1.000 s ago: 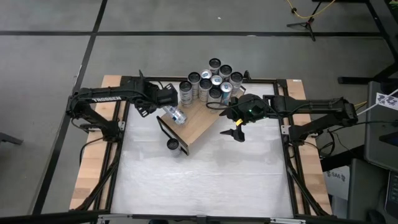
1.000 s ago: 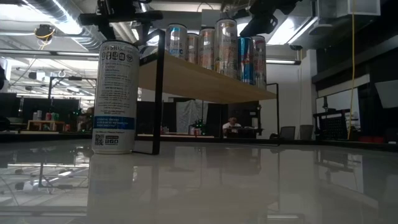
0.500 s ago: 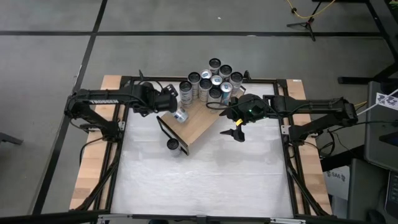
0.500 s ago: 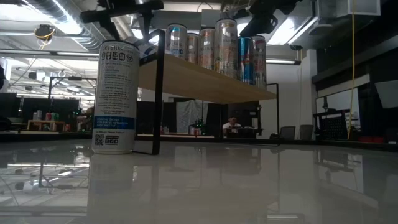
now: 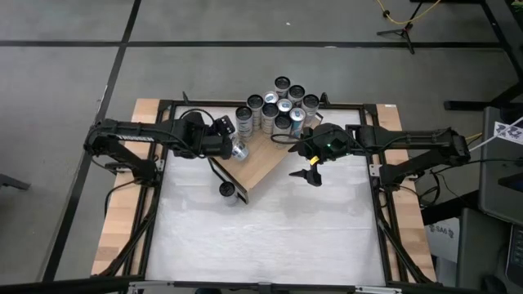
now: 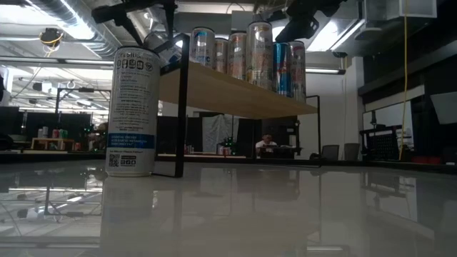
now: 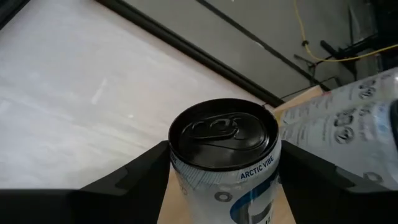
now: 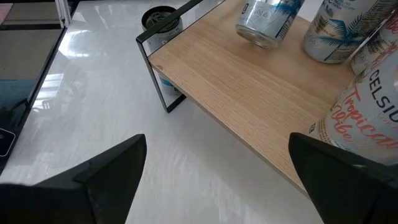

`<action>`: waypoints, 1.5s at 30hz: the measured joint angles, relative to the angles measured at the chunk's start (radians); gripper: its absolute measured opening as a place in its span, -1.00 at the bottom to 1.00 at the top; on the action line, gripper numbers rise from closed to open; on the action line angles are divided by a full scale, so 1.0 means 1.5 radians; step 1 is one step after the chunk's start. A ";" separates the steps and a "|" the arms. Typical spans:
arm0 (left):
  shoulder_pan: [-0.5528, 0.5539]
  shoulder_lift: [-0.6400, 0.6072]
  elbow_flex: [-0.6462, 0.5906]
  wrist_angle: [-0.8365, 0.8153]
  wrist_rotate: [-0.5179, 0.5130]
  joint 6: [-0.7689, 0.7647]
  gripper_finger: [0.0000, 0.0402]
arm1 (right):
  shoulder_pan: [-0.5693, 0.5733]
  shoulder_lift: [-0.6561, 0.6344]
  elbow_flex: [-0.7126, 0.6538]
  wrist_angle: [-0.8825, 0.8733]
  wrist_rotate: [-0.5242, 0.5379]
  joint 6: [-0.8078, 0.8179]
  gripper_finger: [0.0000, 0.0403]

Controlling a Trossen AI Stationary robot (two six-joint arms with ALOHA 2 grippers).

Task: Place canned beverage on shelf
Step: Put the white-blue soda can on the shelf aligned with the other white-blue soda can

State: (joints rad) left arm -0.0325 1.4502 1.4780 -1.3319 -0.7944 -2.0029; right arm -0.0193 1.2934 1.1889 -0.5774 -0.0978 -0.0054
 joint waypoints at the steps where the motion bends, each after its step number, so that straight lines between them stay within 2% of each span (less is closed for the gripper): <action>1: -0.004 0.000 0.000 0.000 -0.004 0.000 0.29 | 0.000 0.000 0.000 0.000 0.000 0.000 0.93; 13: -0.028 0.000 0.000 0.015 -0.035 0.060 0.29 | 0.000 0.000 0.000 0.000 0.000 0.000 0.93; 26: -0.028 0.000 0.000 0.085 -0.046 0.210 0.29 | 0.000 0.000 0.000 0.000 0.000 0.000 0.93; 38: -0.066 0.001 0.000 0.120 -0.096 0.292 0.29 | 0.000 0.000 0.000 0.000 0.000 0.000 0.93; 45: -0.080 0.001 0.000 0.122 -0.103 0.342 0.29 | 0.000 0.000 0.000 0.000 0.000 0.000 0.93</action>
State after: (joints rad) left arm -0.1532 1.4509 1.4784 -1.1484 -0.9483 -1.4900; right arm -0.0193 1.2934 1.1892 -0.5774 -0.0978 -0.0055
